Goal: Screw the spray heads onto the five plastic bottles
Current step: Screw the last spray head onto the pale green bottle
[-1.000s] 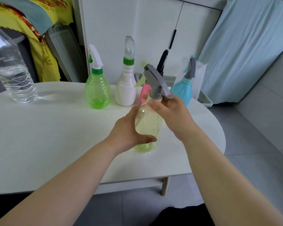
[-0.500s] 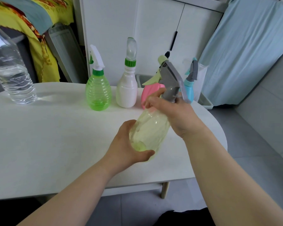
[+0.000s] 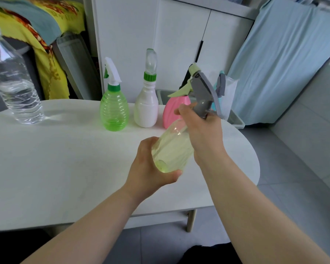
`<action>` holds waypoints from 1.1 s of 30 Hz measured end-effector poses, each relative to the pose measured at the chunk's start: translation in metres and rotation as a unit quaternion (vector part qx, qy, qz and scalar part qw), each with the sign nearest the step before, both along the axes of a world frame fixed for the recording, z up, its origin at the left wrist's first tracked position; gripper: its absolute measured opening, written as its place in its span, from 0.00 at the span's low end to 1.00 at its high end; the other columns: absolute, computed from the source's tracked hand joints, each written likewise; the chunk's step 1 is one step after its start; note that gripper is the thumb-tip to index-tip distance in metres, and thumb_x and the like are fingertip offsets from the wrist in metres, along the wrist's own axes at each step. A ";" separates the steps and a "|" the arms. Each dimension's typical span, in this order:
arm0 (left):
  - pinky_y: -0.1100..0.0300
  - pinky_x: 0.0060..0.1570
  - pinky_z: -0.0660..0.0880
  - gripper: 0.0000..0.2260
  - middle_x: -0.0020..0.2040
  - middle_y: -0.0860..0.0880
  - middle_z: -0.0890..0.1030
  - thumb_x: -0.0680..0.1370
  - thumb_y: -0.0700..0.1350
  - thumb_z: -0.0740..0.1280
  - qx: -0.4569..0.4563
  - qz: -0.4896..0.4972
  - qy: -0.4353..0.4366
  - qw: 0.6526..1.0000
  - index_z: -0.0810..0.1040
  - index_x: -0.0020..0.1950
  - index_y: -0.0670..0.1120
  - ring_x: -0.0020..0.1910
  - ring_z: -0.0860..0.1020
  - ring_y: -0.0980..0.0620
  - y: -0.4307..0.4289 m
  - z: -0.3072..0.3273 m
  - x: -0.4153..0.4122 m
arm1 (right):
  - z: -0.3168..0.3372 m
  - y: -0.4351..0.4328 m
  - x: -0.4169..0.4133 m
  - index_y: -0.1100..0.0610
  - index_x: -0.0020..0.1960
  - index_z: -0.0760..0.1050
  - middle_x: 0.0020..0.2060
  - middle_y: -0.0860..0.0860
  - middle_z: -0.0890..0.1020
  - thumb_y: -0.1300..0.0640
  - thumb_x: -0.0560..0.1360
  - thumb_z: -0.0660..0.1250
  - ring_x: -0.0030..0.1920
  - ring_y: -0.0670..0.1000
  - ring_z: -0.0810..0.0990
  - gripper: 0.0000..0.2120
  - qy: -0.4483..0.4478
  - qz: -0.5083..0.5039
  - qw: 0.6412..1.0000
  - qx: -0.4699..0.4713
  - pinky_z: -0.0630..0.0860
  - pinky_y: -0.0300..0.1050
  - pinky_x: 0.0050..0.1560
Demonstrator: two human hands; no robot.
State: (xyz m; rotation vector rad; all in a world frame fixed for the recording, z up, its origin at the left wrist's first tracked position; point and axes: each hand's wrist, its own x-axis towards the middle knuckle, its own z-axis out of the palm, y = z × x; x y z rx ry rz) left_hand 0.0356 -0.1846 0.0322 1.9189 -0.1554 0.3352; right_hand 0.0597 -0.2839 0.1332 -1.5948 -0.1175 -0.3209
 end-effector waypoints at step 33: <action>0.53 0.70 0.45 0.27 0.75 0.51 0.57 0.74 0.61 0.56 0.401 0.067 0.086 0.910 0.58 0.70 0.52 0.73 0.52 0.52 0.019 -0.044 0.036 | -0.042 -0.158 0.126 0.58 0.59 0.67 0.54 0.55 0.75 0.55 0.69 0.68 0.50 0.51 0.72 0.21 0.042 -0.284 0.947 -0.147 0.70 0.46 0.53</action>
